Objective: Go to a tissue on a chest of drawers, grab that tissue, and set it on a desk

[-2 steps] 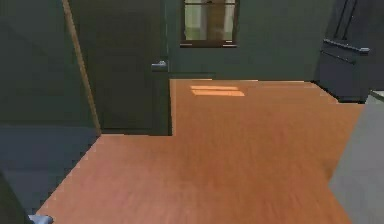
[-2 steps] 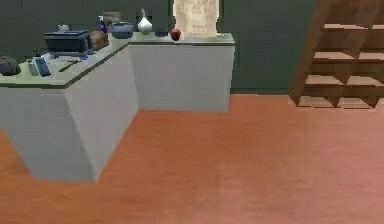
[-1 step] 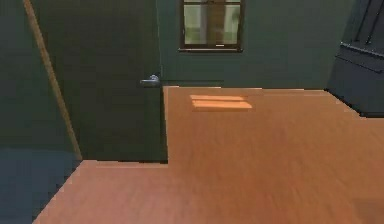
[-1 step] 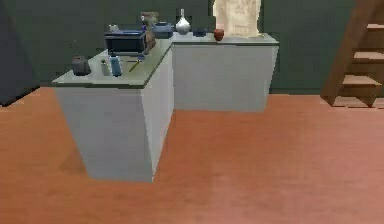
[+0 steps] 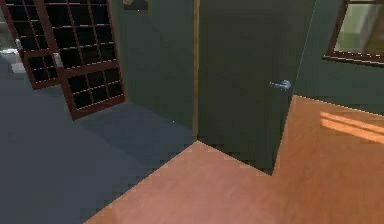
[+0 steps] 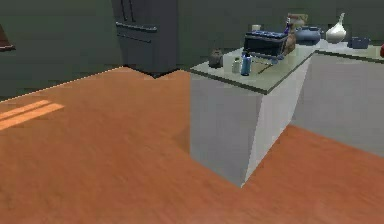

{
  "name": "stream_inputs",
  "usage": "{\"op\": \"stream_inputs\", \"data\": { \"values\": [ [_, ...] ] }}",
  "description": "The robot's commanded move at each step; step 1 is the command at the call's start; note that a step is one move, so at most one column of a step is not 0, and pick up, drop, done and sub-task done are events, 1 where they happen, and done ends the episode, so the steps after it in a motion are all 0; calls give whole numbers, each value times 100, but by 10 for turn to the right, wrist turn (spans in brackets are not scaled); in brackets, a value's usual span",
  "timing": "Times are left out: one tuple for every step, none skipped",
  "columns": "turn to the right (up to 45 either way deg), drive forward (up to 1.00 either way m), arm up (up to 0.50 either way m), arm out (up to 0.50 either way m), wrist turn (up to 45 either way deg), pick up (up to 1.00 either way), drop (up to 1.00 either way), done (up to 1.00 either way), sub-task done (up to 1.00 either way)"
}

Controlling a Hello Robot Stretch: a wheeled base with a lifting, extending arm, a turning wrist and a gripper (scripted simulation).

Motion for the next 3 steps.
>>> {"op": "stream_inputs", "data": {
  "values": [
    [0, 30, 0, 0, 0, 0, 0, 0, 0],
    [-420, 0, 0, 0, 0, 0, 0, 0, 0],
    [0, 100, 0, 0, 0, 0, 0, 0, 0]
  ]
}}
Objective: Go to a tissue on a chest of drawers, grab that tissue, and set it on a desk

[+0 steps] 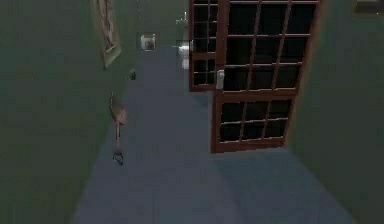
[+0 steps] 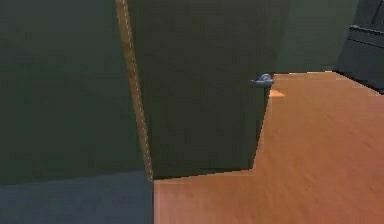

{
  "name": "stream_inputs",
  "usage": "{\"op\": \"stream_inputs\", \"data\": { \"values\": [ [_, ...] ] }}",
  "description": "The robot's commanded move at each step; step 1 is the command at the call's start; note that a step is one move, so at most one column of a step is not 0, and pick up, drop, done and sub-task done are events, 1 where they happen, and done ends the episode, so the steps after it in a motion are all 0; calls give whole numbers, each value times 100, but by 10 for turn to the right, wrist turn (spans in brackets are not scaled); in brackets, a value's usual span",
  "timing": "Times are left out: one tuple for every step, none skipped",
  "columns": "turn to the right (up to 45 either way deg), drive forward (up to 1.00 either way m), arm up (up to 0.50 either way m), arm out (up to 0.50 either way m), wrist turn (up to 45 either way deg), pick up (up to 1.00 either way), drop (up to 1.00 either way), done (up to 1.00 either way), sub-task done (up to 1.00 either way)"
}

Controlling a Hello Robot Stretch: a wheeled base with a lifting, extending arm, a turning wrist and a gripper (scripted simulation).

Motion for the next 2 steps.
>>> {"op": "stream_inputs", "data": {
  "values": [
    [-30, 0, 0, 0, 0, 0, 0, 0, 0],
    [0, 100, 0, 0, 0, 0, 0, 0, 0]
  ]
}}
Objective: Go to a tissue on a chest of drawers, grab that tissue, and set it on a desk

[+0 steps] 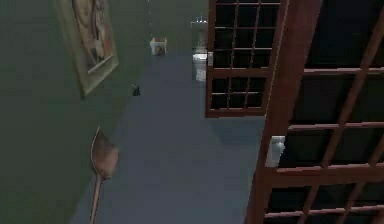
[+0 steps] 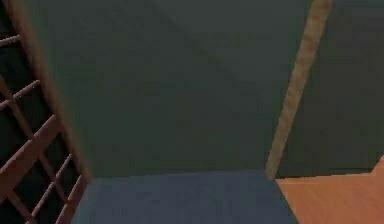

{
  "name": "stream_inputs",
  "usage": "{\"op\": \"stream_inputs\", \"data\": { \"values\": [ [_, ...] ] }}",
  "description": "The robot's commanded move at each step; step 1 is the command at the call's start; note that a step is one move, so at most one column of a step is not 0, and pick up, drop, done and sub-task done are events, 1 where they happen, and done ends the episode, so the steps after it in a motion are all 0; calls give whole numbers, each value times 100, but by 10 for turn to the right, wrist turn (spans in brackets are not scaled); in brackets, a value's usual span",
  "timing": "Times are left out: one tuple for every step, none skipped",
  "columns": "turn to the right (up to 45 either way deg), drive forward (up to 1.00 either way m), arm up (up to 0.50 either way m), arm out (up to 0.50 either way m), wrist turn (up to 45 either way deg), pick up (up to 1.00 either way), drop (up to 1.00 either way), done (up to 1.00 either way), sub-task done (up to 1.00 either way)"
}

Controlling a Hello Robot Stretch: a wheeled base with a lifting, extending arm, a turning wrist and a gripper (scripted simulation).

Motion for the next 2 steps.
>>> {"op": "stream_inputs", "data": {
  "values": [
    [0, 100, 0, 0, 0, 0, 0, 0, 0],
    [0, 50, 0, 0, 0, 0, 0, 0, 0]
  ]
}}
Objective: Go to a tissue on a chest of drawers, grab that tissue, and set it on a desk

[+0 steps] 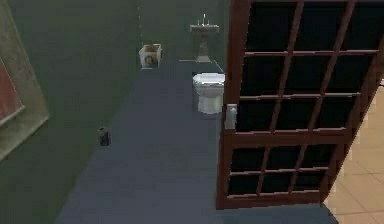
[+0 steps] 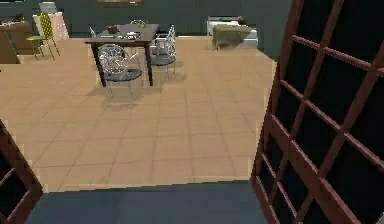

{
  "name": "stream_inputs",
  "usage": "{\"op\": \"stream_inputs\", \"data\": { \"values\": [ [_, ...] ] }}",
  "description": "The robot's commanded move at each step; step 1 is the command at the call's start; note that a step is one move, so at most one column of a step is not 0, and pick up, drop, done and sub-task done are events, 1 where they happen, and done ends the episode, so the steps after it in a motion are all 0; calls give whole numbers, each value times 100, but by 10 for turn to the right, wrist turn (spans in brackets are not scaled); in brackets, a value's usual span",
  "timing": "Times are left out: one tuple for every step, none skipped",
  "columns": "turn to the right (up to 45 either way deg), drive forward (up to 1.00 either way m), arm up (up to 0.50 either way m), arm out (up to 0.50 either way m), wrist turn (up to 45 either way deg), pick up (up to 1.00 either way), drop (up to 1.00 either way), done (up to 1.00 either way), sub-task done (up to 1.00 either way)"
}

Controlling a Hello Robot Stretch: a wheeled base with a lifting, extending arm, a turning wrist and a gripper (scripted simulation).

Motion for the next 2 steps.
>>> {"op": "stream_inputs", "data": {
  "values": [
    [450, 0, 0, 0, 0, 0, 0, 0, 0],
    [150, 0, 0, 0, 0, 0, 0, 0, 0]
  ]
}}
